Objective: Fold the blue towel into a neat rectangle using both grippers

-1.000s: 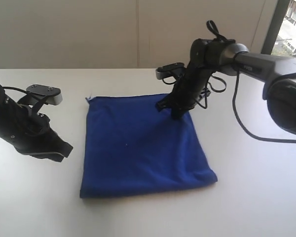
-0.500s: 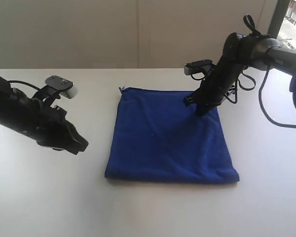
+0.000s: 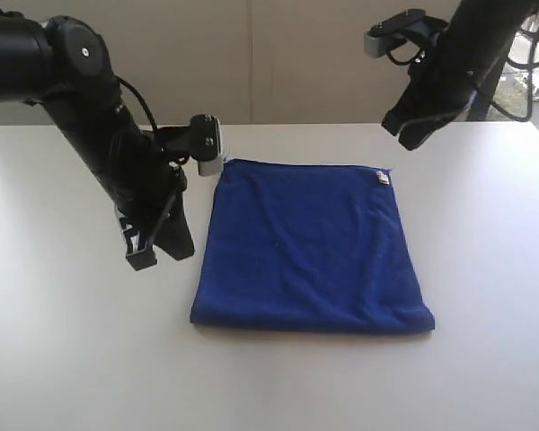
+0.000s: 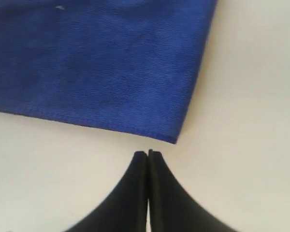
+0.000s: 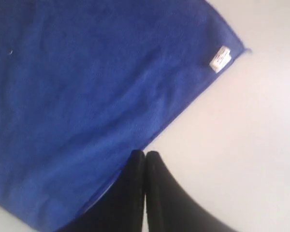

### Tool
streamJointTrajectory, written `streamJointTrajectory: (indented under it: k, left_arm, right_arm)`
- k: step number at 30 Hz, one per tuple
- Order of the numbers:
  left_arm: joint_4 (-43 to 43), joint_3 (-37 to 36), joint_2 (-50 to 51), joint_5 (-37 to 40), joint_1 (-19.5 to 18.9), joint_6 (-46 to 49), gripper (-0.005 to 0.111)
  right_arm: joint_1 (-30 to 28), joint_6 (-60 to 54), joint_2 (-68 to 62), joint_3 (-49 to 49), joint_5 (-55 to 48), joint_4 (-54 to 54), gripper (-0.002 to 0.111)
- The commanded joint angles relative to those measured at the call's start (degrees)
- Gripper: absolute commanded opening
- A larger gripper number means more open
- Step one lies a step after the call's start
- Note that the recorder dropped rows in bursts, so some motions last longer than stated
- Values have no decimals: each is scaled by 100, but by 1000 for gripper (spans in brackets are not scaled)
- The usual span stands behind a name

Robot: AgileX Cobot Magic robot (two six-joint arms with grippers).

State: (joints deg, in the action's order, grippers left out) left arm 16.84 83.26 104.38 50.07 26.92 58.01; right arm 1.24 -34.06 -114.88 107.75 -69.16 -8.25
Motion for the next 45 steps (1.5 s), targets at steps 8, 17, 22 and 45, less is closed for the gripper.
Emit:
streamJointTrajectory:
  k: [8,17,22,45]
  left_arm:
    - [86,-202,359,38,122,1123,0]
    - [112,-202,433,-681,122,1548,33]
    - [1794,-180,571,-3070,122,1090,0]
    - [1659,2446,3200,-1703,-506,-994,0]
  right_arm:
    - [232,-2579,1674,-3736,813,-120,0]
    - [230,-4069,1569,-4464,1757,-1373,26]
    - [217,-653,1579,-4453,2827,-1219,20]
    - [217,-280,1664,-4453,2025,-1227,0]
